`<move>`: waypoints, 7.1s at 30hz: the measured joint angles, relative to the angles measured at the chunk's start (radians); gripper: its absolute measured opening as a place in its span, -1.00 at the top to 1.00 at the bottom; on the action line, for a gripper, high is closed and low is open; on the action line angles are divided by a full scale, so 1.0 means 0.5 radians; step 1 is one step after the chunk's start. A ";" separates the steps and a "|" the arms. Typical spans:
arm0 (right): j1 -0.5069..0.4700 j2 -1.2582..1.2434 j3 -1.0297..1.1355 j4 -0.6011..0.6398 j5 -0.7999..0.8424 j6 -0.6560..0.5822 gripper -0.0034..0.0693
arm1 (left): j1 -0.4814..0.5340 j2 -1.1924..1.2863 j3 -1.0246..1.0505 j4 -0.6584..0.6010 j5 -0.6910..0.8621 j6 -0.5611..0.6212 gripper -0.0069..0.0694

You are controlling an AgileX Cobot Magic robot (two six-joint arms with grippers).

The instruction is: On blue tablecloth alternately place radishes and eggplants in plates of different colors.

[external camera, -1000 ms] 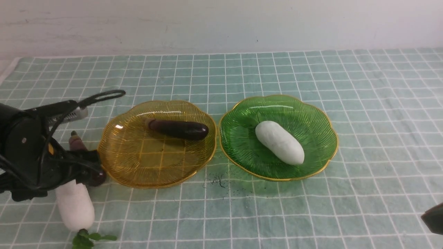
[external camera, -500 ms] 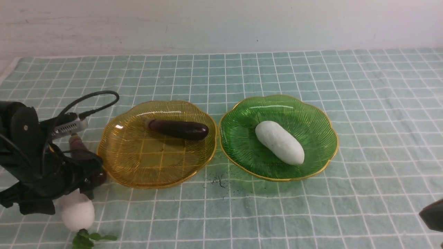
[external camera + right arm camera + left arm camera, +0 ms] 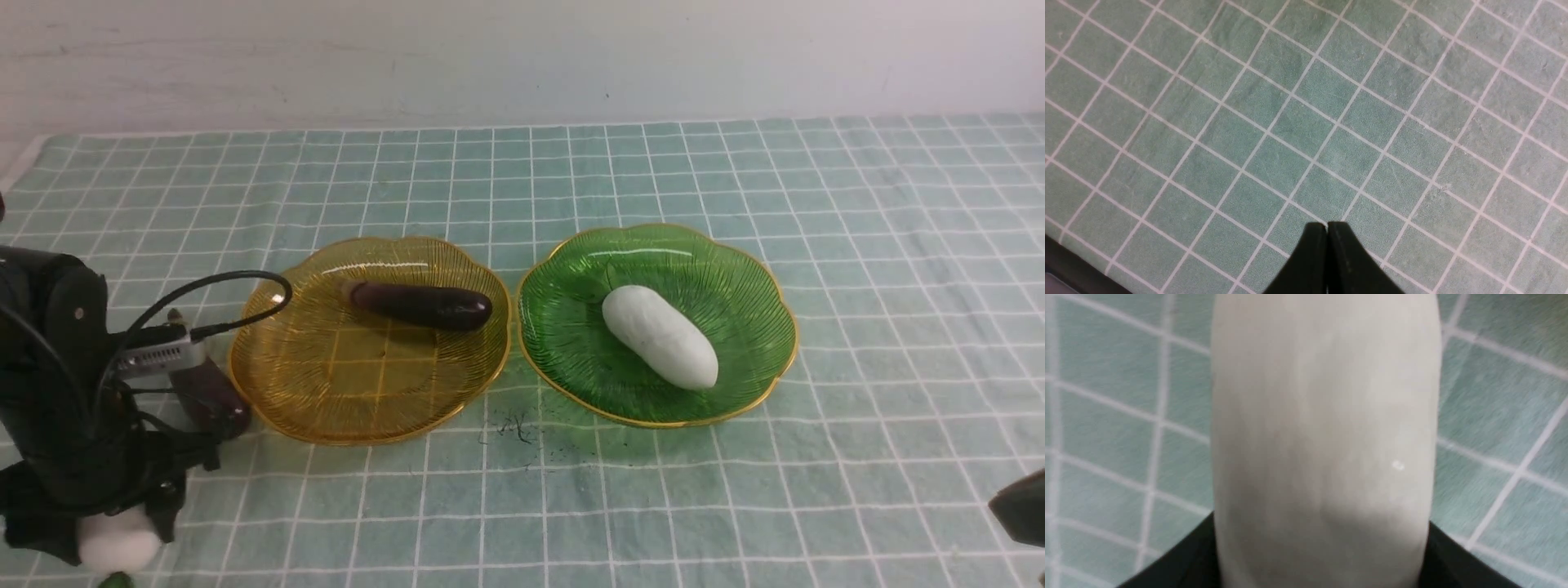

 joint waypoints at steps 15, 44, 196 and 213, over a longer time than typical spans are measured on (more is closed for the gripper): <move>0.000 -0.002 0.000 -0.007 -0.046 0.000 0.95 | -0.356 -0.160 -0.521 -1.255 0.052 0.815 -0.35; 0.000 -0.824 0.113 -0.082 0.064 0.143 0.95 | -0.728 1.104 -2.079 -1.451 0.124 0.867 -0.50; -0.707 -1.837 1.868 -0.126 -1.679 0.402 0.95 | -0.133 0.615 -2.053 -0.980 0.496 1.207 0.84; -0.779 -1.837 1.870 -0.200 -1.693 0.402 0.95 | -0.133 -0.679 -1.332 -0.690 0.541 1.236 0.84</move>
